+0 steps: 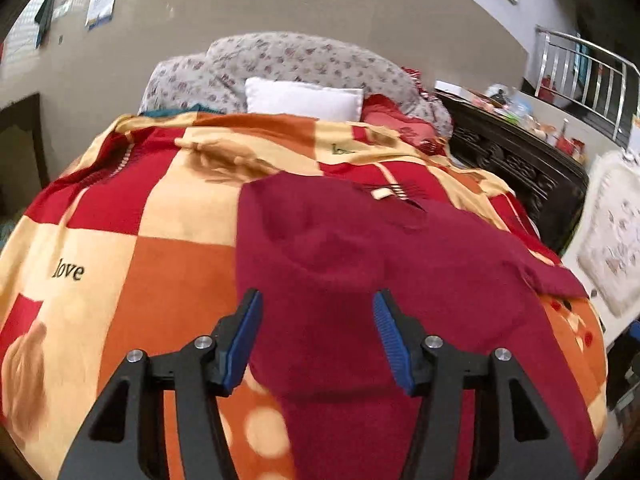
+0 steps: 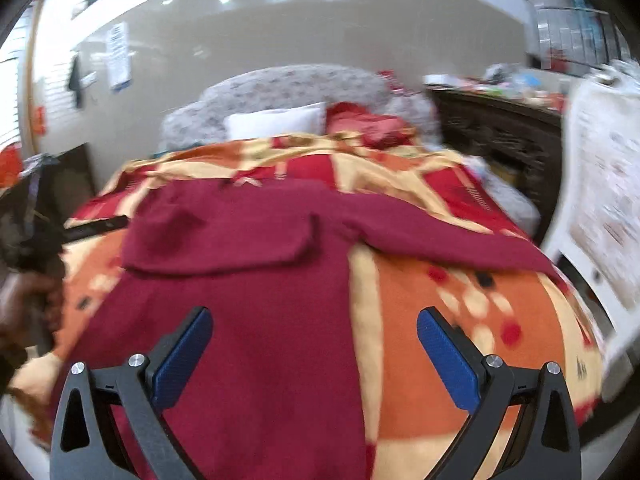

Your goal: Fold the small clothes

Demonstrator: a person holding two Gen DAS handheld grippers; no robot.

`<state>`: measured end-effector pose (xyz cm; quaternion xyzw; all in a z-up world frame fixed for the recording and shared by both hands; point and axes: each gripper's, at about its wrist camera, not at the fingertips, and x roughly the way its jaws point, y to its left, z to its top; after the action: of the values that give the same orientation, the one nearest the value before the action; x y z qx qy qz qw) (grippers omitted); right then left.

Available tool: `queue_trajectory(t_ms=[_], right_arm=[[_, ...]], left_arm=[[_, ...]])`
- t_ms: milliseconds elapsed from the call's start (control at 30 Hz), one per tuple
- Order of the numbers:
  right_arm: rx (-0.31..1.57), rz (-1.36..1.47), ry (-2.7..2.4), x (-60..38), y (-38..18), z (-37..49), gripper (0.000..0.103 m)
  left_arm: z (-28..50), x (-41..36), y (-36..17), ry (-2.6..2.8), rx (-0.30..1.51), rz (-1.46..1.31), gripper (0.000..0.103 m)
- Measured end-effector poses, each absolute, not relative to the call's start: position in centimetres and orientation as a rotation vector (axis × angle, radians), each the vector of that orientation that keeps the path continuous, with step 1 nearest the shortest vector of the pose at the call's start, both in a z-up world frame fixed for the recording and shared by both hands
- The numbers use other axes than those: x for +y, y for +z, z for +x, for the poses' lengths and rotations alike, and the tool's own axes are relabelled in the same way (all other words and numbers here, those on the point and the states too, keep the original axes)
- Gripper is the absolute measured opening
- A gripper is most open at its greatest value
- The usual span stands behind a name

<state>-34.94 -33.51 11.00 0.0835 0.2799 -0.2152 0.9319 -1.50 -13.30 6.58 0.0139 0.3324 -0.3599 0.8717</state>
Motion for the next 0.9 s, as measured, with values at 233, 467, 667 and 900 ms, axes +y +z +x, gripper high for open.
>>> queue_trajectory(t_ms=[233, 467, 667, 900], right_arm=[[0.636, 0.208, -0.153, -37.2, 11.3, -25.9, 0.103], [0.725, 0.187, -0.052, -39.6, 6.7, -17.2, 0.102], [0.802, 0.142, -0.027, -42.4, 3.1, -14.4, 0.1], [0.799, 0.112, -0.056, -42.5, 3.7, -14.3, 0.096]], left_arm=[[3.9, -16.8, 4.5, -0.636, 0.825, -0.001, 0.053], [5.7, -16.4, 1.2, -0.526, 0.879, -0.099, 0.053], [5.0, -18.4, 0.4, -0.473, 0.825, 0.018, 0.06], [2.8, -15.3, 3.2, -0.528, 0.77, -0.07, 0.062]])
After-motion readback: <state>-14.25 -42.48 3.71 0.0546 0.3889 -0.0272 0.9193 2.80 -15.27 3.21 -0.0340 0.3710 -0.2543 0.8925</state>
